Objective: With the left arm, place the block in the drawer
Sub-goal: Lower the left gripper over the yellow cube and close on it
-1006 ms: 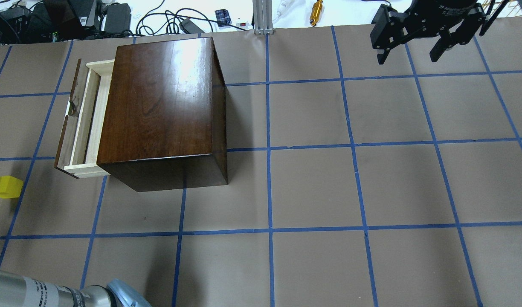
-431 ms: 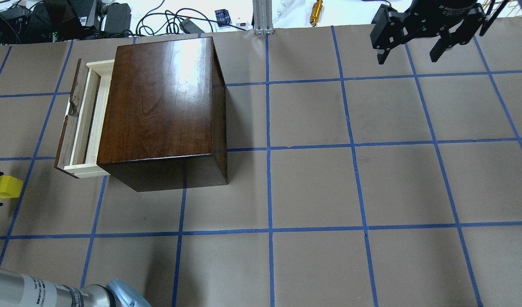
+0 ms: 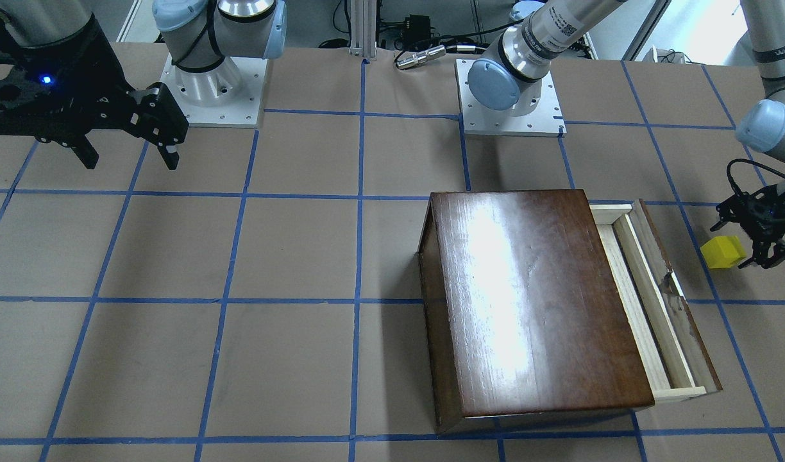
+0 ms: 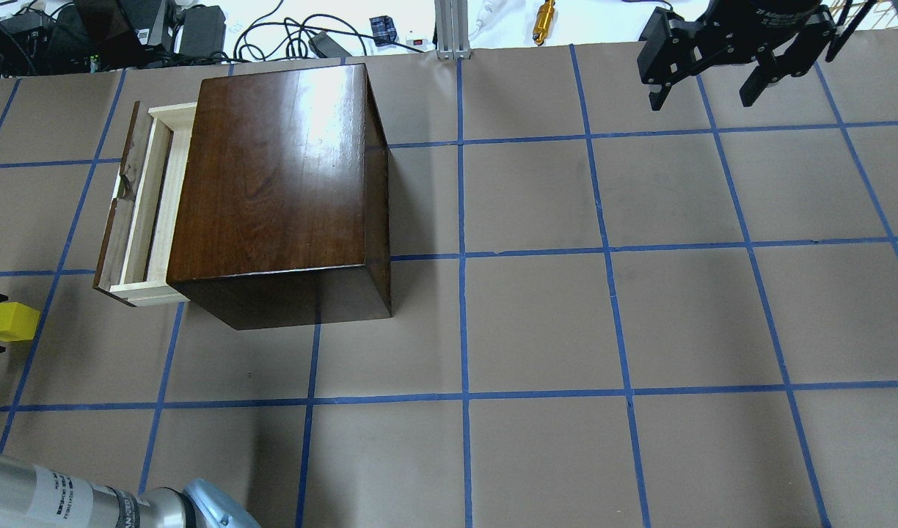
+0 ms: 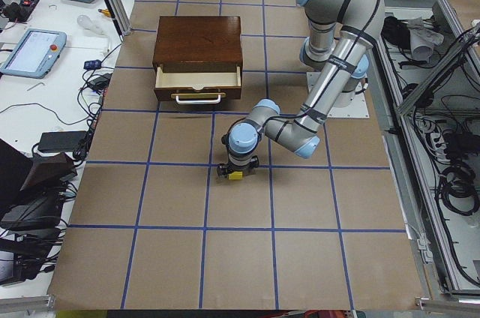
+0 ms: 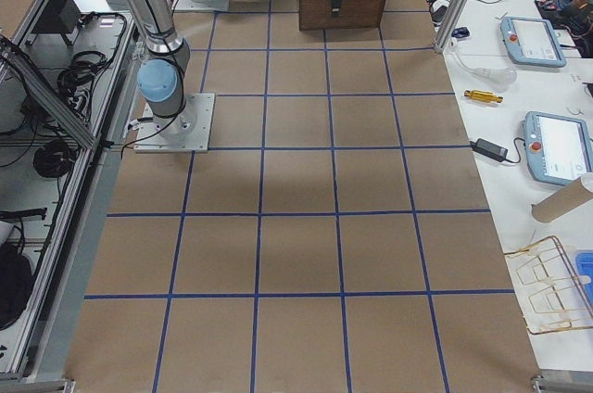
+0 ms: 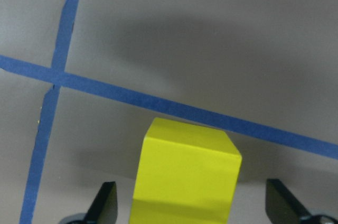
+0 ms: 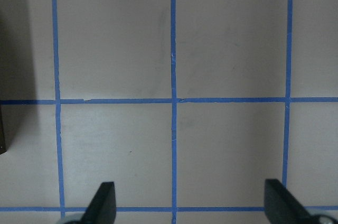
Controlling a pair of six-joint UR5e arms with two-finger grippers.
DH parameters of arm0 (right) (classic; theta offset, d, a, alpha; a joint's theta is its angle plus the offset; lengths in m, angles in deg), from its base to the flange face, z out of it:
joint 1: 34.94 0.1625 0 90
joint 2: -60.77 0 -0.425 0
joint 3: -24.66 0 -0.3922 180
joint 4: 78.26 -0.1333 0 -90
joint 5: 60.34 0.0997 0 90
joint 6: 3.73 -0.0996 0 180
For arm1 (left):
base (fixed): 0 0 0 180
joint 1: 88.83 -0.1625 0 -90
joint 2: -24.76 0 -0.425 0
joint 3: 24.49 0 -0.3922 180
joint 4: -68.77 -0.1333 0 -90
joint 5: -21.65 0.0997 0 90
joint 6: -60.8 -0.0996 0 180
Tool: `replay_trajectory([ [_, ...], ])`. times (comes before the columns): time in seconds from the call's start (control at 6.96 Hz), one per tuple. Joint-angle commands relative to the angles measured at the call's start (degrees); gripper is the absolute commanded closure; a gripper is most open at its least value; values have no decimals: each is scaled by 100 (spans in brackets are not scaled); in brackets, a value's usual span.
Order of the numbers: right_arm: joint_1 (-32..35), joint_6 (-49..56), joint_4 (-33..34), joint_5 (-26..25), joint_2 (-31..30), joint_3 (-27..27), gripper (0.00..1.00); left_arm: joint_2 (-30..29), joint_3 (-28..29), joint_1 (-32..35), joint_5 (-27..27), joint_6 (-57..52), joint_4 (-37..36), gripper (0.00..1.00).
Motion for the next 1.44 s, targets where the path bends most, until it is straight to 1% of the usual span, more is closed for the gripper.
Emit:
replay_trajectory([
  [0.0, 6, 0, 0, 4, 7, 0, 0, -14, 11, 3, -17, -49, 94, 0],
  [0.29, -3, 0, 0, -5, 7, 0, 0, -32, 11, 3, -52, -356, 86, 0],
  [0.57, -3, 0, 0, 4, -2, 0, 0, -49, 2, 21, -52, -393, 85, 0],
  [1.29, 6, 0, 0, 4, -2, 0, 0, -155, -7, 56, -35, -42, 16, 0],
])
